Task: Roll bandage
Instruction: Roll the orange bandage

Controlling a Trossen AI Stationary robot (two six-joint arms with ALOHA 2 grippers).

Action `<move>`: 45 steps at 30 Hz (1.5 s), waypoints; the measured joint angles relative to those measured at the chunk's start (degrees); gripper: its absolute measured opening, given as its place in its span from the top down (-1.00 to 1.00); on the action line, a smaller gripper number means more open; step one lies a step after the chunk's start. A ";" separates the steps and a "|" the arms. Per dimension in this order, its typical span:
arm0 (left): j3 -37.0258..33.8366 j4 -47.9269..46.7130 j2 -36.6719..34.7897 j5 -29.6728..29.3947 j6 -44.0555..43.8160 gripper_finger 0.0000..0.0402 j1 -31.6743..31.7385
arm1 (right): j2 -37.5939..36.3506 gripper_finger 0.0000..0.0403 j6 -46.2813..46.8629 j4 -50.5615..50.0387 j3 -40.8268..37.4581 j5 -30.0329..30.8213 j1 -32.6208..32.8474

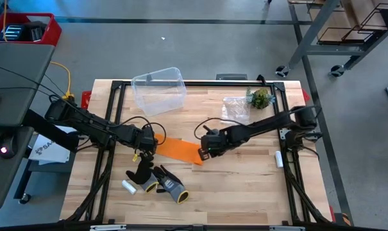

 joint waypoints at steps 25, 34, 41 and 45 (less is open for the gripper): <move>0.00 -0.01 0.00 0.09 0.43 1.00 0.00 | 5.93 1.00 0.84 10.15 3.93 0.23 -0.38; 0.00 -1.47 0.02 -0.26 4.40 1.00 0.00 | 5.91 1.00 -0.22 11.61 4.85 2.79 -2.16; -0.14 -3.84 0.12 -1.89 7.08 1.00 0.02 | 6.09 1.00 -3.97 12.90 4.85 4.06 -3.71; -0.15 -3.78 0.15 -2.88 7.52 1.00 0.02 | 6.11 1.00 -8.51 16.18 4.85 1.77 -4.15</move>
